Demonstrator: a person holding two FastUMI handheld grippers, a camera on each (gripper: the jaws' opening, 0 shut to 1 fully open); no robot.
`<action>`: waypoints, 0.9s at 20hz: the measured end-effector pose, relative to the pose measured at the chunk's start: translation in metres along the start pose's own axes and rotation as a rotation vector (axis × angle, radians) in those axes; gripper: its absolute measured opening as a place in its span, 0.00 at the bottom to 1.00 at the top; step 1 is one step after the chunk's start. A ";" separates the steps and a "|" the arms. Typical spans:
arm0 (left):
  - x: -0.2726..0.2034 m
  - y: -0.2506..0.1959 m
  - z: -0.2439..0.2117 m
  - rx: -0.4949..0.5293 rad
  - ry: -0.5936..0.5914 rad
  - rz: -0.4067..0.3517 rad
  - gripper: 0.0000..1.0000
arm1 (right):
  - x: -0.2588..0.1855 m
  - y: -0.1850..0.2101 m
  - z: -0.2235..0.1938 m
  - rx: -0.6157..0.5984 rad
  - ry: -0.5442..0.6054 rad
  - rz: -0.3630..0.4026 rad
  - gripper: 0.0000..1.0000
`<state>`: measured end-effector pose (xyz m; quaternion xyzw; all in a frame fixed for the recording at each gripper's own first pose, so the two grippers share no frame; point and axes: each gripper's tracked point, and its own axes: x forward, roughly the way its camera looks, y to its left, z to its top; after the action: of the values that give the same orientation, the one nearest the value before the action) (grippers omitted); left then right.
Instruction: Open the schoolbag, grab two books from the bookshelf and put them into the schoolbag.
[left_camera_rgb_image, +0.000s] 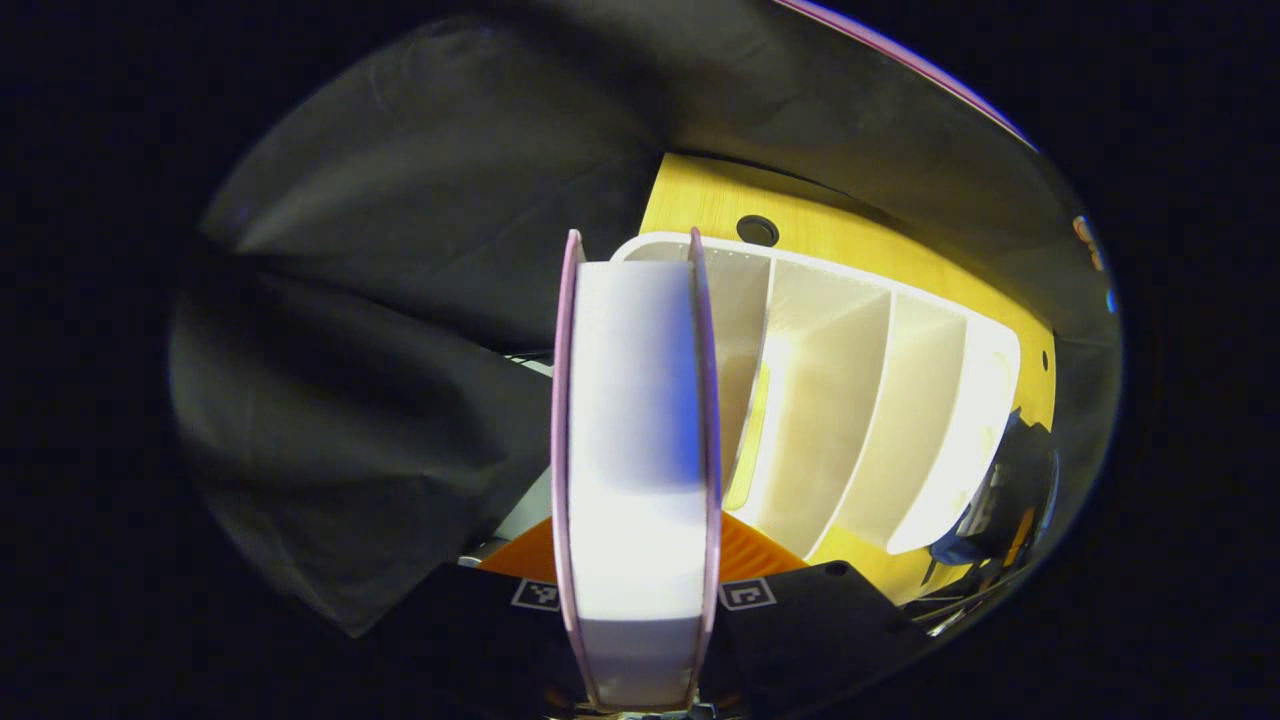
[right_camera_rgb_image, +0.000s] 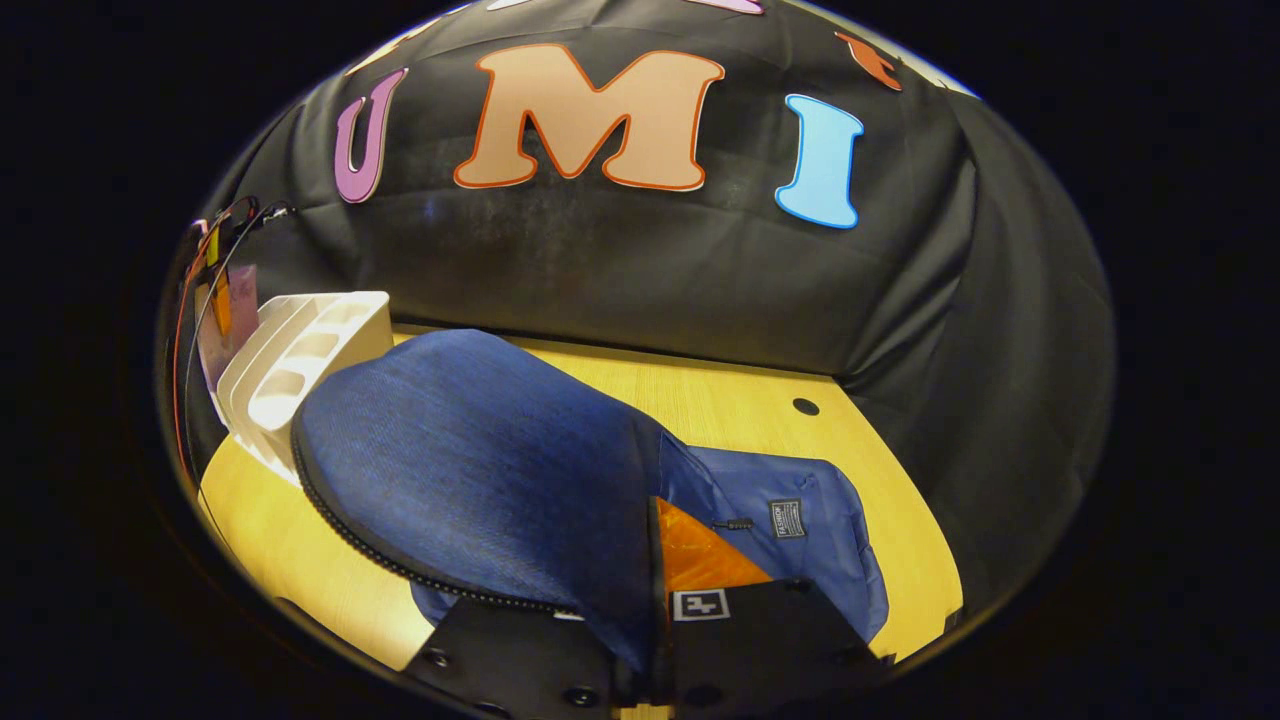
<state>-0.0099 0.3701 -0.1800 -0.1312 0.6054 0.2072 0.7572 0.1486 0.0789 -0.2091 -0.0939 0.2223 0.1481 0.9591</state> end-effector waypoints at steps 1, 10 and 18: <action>-0.010 0.000 -0.006 0.002 0.006 0.002 0.41 | 0.000 -0.001 0.000 -0.002 -0.001 0.006 0.10; -0.117 -0.033 -0.037 0.108 -0.073 0.012 0.41 | 0.000 -0.004 0.000 0.013 -0.001 0.035 0.10; -0.176 -0.129 -0.052 0.251 -0.146 -0.073 0.41 | 0.001 -0.009 -0.002 0.025 -0.003 0.068 0.10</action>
<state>-0.0258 0.2062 -0.0276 -0.0421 0.5646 0.1114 0.8167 0.1512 0.0702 -0.2103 -0.0741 0.2260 0.1778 0.9549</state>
